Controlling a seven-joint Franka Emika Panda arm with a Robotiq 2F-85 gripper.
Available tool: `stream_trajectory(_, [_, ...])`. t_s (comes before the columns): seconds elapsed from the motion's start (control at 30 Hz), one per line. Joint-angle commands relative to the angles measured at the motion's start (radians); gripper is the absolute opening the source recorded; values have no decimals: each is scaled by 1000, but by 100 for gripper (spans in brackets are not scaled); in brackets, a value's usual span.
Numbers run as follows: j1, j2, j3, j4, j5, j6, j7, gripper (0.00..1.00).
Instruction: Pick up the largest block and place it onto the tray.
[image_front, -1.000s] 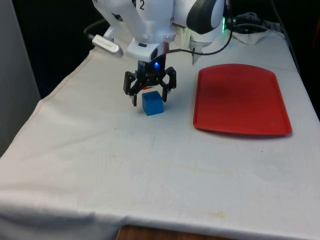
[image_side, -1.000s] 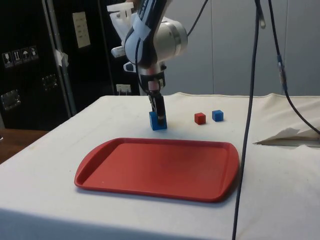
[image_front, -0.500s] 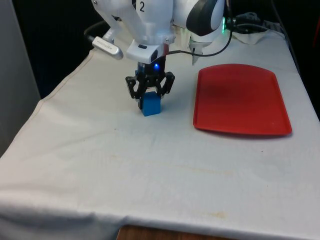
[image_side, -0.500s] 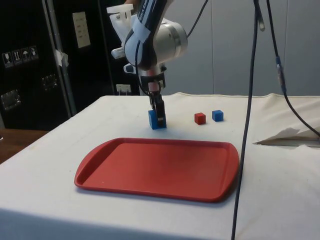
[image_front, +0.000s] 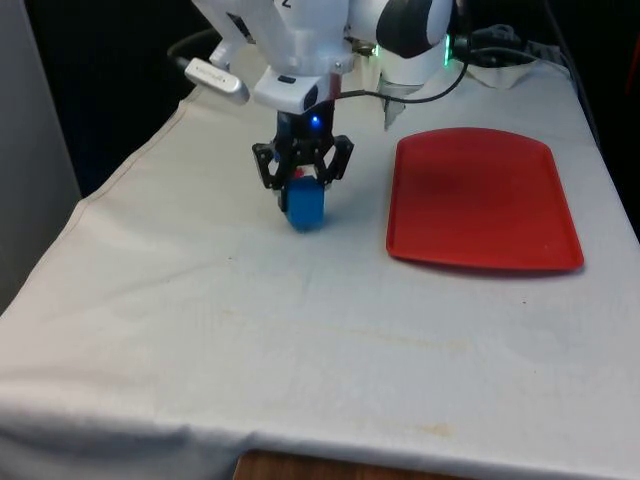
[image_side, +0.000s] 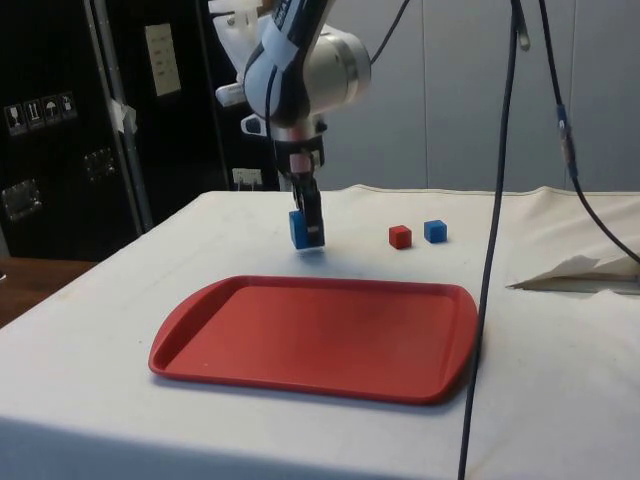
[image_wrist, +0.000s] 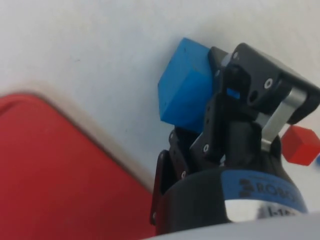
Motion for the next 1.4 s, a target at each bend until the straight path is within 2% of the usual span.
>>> stream_trajectory(0.0, [21, -15, -23, -7, -23, -14, 22, 0])
stream_trajectory(0.1, [25, -40, -25, -10, -45, -25, 42, 0])
stream_trajectory(0.13, [7, -36, -5, -5, -30, -17, 29, 0])
stream_trajectory(0.17, [25, -55, -25, -12, -59, -32, 55, 0])
stream_trajectory(0.4, [30, -115, -29, -12, -113, -67, 101, 0])
stream_trajectory(0.43, [18, -116, -14, -10, -102, -64, 90, 0])
stream_trajectory(0.47, [31, -123, -30, -12, -120, -72, 106, 0])
stream_trajectory(0.73, [43, -198, -19, -10, -187, -124, 182, 0])
stream_trajectory(0.77, [28, -192, -12, -9, -166, -115, 154, 0])
stream_trajectory(0.8, [43, -198, -19, -10, -187, -124, 182, 0])
stream_trajectory(0.83, [46, -206, -14, -10, -196, -131, 199, 0])
stream_trajectory(1.0, [55, -211, 2, -14, -200, -136, 233, 0])
stream_trajectory(1.03, [45, -211, 9, -12, -188, -134, 219, 0])
stream_trajectory(1.07, [56, -212, 4, -14, -200, -137, 239, 0])
stream_trajectory(1.3, [68, -216, 26, -16, -202, -147, 281, 0])
stream_trajectory(1.33, [57, -214, 35, -12, -189, -145, 266, 0])
stream_trajectory(1.37, [69, -216, 29, -16, -202, -148, 287, 0])
